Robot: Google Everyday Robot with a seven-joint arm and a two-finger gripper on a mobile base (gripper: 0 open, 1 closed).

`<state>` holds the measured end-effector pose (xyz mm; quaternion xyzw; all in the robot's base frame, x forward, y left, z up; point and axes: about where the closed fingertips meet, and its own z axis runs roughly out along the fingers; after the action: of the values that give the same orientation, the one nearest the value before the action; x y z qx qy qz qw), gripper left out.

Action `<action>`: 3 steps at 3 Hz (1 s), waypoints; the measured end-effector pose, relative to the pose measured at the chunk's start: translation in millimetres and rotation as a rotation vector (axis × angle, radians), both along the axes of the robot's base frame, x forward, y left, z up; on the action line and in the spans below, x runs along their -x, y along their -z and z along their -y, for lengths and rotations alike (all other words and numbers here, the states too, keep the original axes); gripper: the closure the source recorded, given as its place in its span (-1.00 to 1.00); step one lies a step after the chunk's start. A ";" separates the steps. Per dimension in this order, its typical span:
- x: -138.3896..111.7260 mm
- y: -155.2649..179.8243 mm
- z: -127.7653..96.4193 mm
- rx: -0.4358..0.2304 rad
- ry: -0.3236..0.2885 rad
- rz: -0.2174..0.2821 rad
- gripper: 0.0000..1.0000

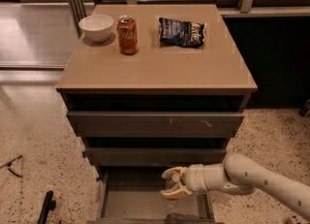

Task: Place water bottle into bottom drawer

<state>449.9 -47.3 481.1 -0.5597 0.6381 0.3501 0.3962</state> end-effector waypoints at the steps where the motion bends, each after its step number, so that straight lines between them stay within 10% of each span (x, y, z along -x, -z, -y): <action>1: 0.0 0.1 0.0 0.000 0.000 0.000 1.00; 3: -16.3 83.6 3.0 0.004 -0.028 0.112 1.00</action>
Offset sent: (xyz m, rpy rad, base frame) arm 0.0145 -0.0116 -0.0840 -0.0532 -0.1846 0.0043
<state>466.1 -50.3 397.5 -0.5879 0.6079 0.3226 0.4252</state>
